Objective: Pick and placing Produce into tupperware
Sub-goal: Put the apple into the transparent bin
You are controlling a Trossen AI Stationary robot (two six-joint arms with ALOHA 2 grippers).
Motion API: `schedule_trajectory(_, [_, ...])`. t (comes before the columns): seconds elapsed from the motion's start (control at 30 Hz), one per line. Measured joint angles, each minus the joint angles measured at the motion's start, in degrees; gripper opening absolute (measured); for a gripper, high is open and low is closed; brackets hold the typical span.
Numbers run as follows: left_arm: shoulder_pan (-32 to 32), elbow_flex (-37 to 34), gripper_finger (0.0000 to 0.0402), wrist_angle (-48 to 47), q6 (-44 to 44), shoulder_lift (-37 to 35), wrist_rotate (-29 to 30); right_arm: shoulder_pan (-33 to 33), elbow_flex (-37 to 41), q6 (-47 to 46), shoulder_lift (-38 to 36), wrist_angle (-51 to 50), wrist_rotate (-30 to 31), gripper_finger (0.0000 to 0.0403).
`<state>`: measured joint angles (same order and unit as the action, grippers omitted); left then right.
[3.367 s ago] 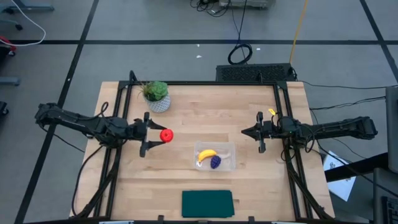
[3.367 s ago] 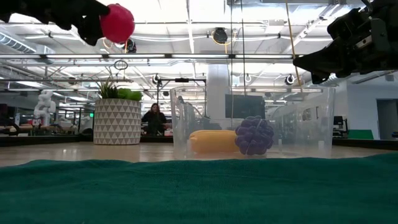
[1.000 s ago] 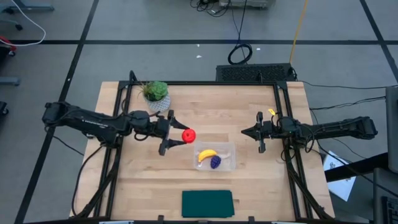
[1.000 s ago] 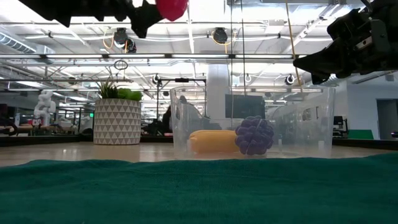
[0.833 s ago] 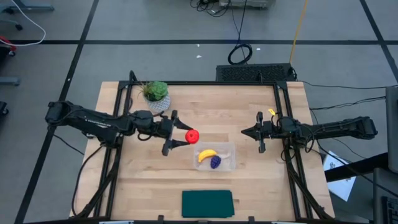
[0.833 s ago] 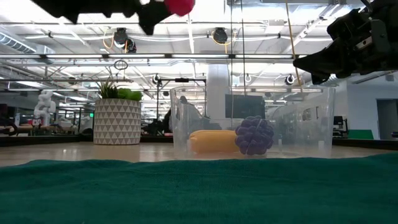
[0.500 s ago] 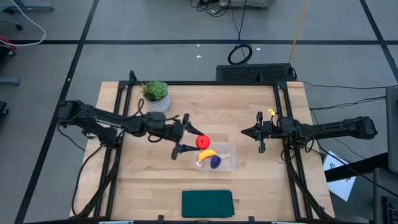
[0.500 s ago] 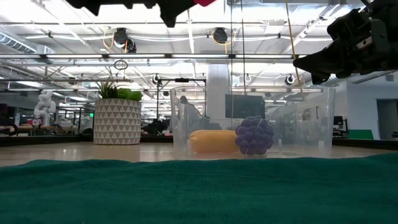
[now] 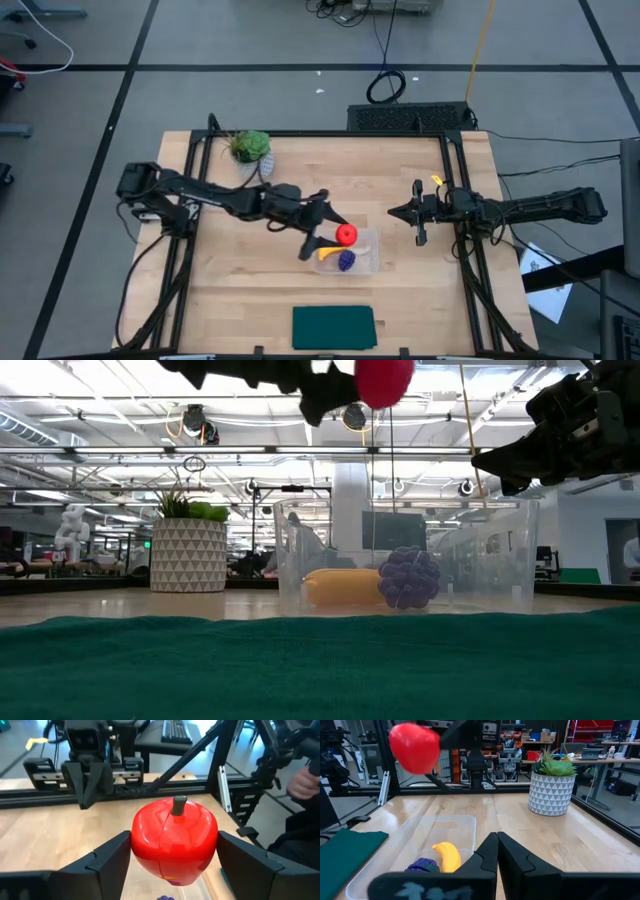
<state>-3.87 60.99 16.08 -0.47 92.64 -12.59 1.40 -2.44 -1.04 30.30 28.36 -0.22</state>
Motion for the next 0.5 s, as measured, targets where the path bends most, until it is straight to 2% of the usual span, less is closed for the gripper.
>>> schedule_trajectory(0.27, [1.4,8.9,0.0275,-5.7,0.3,7.9,-5.4,0.0,0.0,0.0,0.0,0.0,0.0,0.0])
schedule_trajectory(0.5, [2.4,13.3,0.0275,-7.7,0.8,11.8,-9.5,0.0,0.0,0.0,0.0,0.0,0.0,0.0])
